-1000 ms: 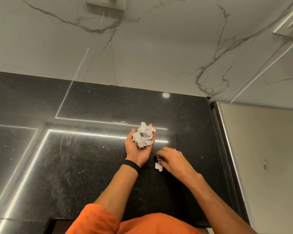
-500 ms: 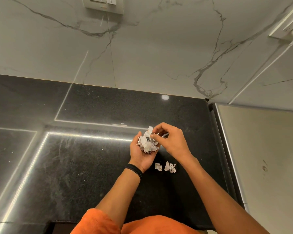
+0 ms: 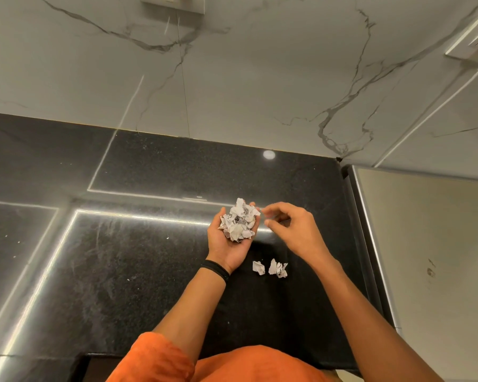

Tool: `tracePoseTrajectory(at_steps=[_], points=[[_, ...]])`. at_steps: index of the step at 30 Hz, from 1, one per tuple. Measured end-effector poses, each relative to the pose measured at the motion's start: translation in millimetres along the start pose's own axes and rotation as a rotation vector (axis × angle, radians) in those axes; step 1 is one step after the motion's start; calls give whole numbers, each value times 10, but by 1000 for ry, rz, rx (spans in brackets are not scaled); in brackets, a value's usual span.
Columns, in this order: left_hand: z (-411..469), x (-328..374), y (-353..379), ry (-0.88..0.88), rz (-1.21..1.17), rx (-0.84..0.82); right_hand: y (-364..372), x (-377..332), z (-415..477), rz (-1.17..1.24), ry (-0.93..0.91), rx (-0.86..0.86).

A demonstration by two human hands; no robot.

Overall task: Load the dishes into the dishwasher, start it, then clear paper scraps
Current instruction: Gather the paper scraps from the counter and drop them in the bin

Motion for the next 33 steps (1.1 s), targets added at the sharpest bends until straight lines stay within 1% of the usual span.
tracePoseTrajectory(at_steps=[1, 2, 4, 5, 6, 8, 10, 13, 16, 18, 20, 22, 23, 25, 28, 33], points=[[11, 24, 11, 1, -9, -2, 9, 60, -55, -56, 16, -50], [23, 47, 21, 0, -13, -6, 37, 104, -111, -154, 29, -140], [31, 76, 23, -1, -7, -11, 145, 172, -250, -455, 41, -376], [33, 77, 21, -1, 3, -9, 205, 210, -321, -576, 56, -459], [34, 80, 16, 0, 15, -7, 266, 236, -383, -629, 76, -497], [25, 75, 7, 2, 23, -11, 378, 263, -462, -590, 84, -454], [15, 75, -9, 9, 26, -10, 476, 284, -500, -536, 34, -379], [14, 77, -36, 21, 44, -3, 511, 298, -493, -517, -15, -311], [0, 65, -47, 26, 69, 4, 400, 321, -428, -451, 27, -249], [6, 58, -62, 28, 89, 14, 264, 320, -359, -318, 100, -169], [18, 43, -81, 22, 109, 21, 120, 247, -278, -101, 146, -60], [21, 12, -97, 14, 139, 18, 5, 95, -190, 60, 106, 9], [15, -8, -100, 11, 161, 20, -27, 1, -146, 96, 63, 23], [8, -56, -98, 5, 211, 34, -35, -166, -59, 107, -20, 20], [7, -97, -78, 0, 259, 33, 46, -345, 57, 51, -109, 18], [-37, -77, -38, -4, 264, -17, 187, -492, 107, -205, -236, -24]])
Point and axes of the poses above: each hand's wrist, its own z-axis towards the middle knuckle, its own y-axis out of the palm, x = y × z, the point moved 3 cm from there along z, towards the middle knuckle, and after that the axes turned 13 degrees about -z, right-handed, at the moved point
